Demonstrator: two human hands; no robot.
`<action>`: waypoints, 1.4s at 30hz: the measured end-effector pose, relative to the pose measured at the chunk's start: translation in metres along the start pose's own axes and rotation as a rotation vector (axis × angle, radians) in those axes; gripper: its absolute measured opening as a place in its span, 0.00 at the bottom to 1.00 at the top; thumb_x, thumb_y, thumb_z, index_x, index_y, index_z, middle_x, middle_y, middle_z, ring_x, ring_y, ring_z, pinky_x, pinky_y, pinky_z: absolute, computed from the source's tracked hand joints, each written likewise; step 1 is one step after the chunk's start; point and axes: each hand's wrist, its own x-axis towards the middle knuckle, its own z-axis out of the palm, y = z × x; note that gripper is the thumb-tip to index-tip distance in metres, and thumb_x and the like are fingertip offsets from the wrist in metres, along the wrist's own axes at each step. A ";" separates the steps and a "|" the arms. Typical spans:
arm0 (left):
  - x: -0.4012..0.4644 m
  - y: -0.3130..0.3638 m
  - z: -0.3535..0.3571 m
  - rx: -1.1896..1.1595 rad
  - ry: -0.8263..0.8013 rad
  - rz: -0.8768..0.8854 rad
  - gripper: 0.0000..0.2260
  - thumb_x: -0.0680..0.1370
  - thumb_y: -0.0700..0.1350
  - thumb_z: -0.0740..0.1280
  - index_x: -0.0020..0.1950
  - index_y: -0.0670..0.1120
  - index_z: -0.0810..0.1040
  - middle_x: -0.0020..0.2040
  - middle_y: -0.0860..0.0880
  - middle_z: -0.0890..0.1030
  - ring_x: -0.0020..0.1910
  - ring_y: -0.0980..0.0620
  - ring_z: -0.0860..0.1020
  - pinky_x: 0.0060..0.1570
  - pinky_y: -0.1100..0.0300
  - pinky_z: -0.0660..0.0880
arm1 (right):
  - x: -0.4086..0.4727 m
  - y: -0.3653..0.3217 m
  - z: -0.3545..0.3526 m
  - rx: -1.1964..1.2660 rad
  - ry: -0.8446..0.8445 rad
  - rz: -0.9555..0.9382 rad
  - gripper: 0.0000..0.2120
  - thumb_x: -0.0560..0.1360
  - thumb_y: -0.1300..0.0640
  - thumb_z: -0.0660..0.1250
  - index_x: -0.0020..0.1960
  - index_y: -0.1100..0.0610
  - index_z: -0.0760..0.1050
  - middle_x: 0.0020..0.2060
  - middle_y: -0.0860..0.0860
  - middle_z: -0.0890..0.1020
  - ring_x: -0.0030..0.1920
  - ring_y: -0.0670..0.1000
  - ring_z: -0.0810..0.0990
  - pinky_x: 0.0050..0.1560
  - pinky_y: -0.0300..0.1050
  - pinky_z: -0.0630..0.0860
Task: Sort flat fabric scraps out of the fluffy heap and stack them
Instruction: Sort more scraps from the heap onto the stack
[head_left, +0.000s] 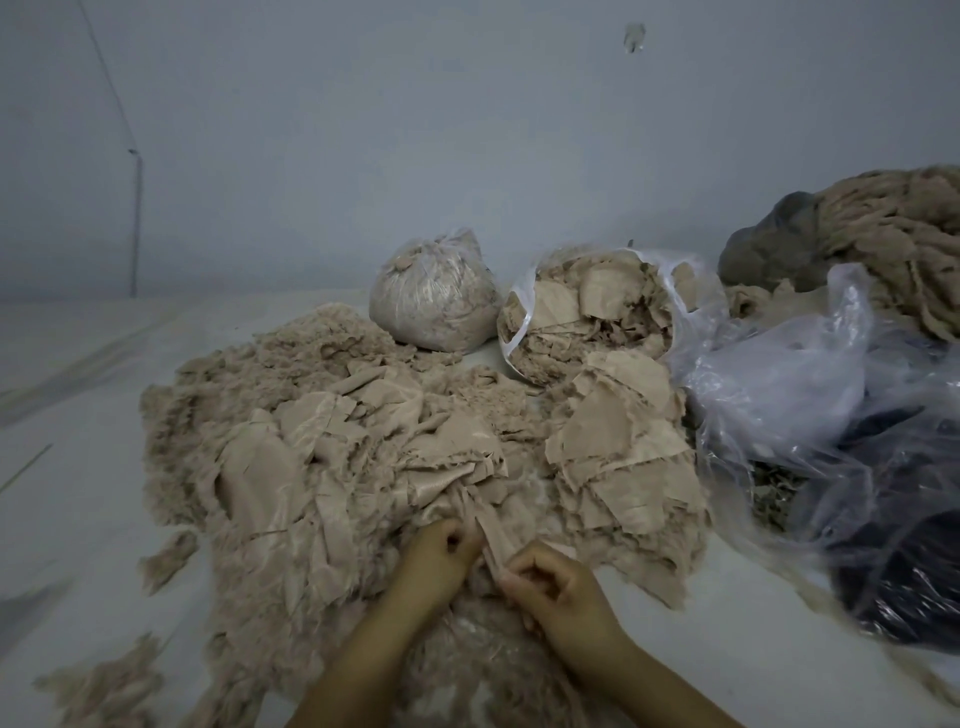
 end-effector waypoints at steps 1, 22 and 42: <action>0.001 -0.003 0.002 0.006 0.045 0.019 0.17 0.78 0.44 0.65 0.30 0.47 0.64 0.29 0.51 0.68 0.29 0.57 0.65 0.32 0.60 0.63 | 0.001 -0.002 -0.002 0.017 0.019 0.056 0.10 0.76 0.54 0.68 0.36 0.48 0.75 0.29 0.46 0.75 0.31 0.45 0.72 0.35 0.41 0.68; -0.011 0.044 -0.005 0.150 -0.207 0.254 0.31 0.73 0.49 0.71 0.72 0.53 0.61 0.58 0.56 0.71 0.45 0.62 0.75 0.44 0.65 0.73 | 0.012 -0.027 -0.025 0.481 0.205 -0.026 0.12 0.71 0.57 0.67 0.40 0.64 0.68 0.33 0.59 0.70 0.37 0.57 0.68 0.41 0.51 0.68; -0.013 0.023 -0.007 -0.168 -0.161 0.229 0.05 0.77 0.52 0.66 0.51 0.61 0.75 0.45 0.63 0.79 0.43 0.70 0.76 0.42 0.75 0.72 | 0.027 -0.036 -0.045 0.371 0.344 0.022 0.10 0.76 0.61 0.67 0.54 0.49 0.77 0.50 0.48 0.81 0.44 0.42 0.82 0.41 0.35 0.78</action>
